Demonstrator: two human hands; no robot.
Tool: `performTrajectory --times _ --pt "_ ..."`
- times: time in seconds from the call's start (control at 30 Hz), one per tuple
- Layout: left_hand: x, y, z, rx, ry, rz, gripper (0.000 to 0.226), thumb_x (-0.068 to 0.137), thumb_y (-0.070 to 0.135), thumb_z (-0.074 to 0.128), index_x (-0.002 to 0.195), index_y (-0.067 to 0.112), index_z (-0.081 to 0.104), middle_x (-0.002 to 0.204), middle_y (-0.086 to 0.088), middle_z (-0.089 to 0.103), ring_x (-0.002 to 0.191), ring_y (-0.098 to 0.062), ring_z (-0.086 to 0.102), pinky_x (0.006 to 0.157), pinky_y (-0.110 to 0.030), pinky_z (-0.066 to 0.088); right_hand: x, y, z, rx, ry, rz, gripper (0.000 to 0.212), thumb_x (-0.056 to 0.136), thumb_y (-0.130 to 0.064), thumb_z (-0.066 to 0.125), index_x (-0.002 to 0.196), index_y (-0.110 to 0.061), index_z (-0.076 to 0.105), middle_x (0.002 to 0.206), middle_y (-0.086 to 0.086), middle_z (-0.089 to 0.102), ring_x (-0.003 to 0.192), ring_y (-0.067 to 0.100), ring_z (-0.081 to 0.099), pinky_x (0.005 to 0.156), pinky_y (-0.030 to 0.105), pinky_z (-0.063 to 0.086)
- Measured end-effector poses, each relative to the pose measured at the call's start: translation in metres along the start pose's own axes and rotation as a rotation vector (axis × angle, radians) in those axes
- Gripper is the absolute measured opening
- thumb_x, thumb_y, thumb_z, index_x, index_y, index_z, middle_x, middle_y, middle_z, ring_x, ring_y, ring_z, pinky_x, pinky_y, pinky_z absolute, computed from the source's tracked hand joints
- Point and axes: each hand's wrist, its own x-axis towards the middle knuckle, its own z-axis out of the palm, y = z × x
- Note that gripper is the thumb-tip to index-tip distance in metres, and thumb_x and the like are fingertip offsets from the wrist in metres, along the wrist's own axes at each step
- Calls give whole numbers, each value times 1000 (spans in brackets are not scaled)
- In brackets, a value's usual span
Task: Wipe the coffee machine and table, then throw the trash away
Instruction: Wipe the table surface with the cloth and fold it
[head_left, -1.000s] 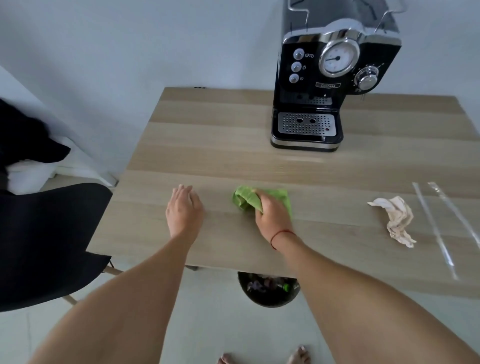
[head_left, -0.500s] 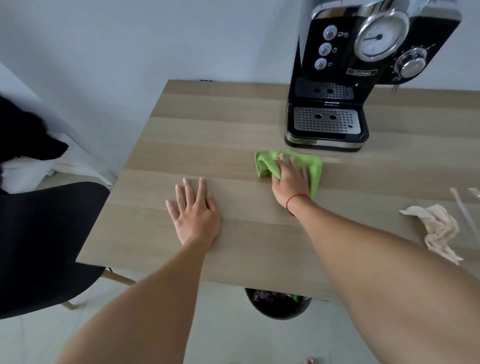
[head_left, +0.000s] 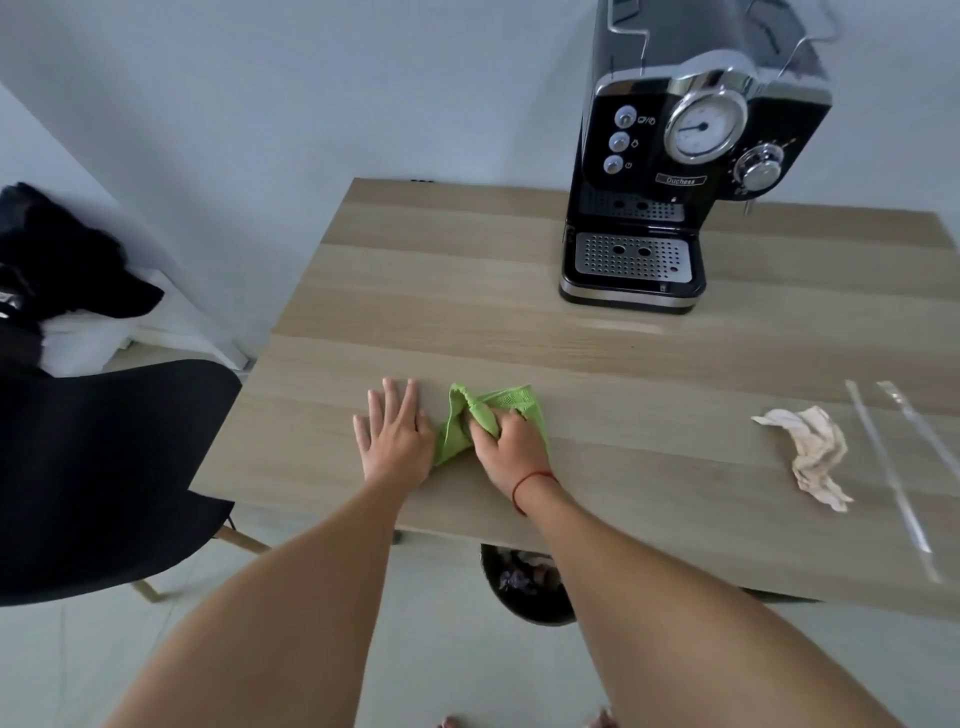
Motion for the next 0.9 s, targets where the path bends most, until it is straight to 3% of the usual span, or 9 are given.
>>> performTrajectory --times 0.07,0.23,0.3,0.37,0.4,0.57,0.67,0.73,0.9 --pt "-19 2 7 33 -54 -14 55 102 37 18 153 36 -1 161 2 -16 147 -17 -18 118 -42 -14 7 -5 -19 -1 58 22 38 91 -38 53 85 -4 68 90 22 69 91 36 65 69 32 44" --pt "-22 3 14 94 -77 -26 57 100 37 17 151 38 -8 159 3 -21 146 -16 -22 116 -44 -16 39 9 -69 30 271 88 36 94 -39 48 86 -9 66 81 18 67 86 36 63 66 30 37" --pt "-21 2 15 103 -87 -20 56 100 37 16 151 38 -8 159 2 -22 146 -17 -22 115 -45 -17 36 25 -67 -54 137 108 38 96 -41 43 107 -11 65 101 14 66 108 35 58 83 31 42" --pt "-21 2 14 109 -106 -5 56 100 38 15 151 38 -9 159 2 -23 146 -17 -23 114 -45 -18 24 34 -57 -124 70 124 49 97 -42 40 136 -13 48 142 14 48 134 37 38 110 38 32" --pt "-21 1 13 111 -116 0 56 101 38 15 151 38 -9 158 2 -24 145 -17 -24 114 -45 -18 16 36 -52 -120 64 132 52 97 -43 40 140 -13 44 145 14 43 136 37 35 112 41 30" --pt "-36 0 14 113 -171 36 56 101 39 13 151 39 -12 158 3 -25 145 -17 -25 115 -44 -18 -25 38 -36 -87 50 140 55 90 -55 43 120 -12 61 104 18 67 102 33 61 87 37 48" --pt "-56 1 17 101 -217 43 55 101 39 12 150 38 -12 158 3 -26 145 -18 -26 115 -45 -18 -56 37 -36 -65 34 120 42 92 -50 46 91 -14 68 73 5 63 75 24 61 64 28 41" --pt "-68 4 18 92 -240 48 56 101 38 13 150 38 -13 158 2 -27 144 -19 -27 114 -44 -19 -78 35 -38 -50 22 121 39 93 -46 47 64 -21 58 55 -4 50 56 15 51 55 25 35" --pt "-85 5 19 110 -276 69 56 101 37 14 150 37 -14 157 1 -28 144 -21 -28 115 -45 -18 -105 36 -52 -104 -44 218 47 92 -50 45 55 -21 45 52 -2 45 50 14 45 48 24 32"
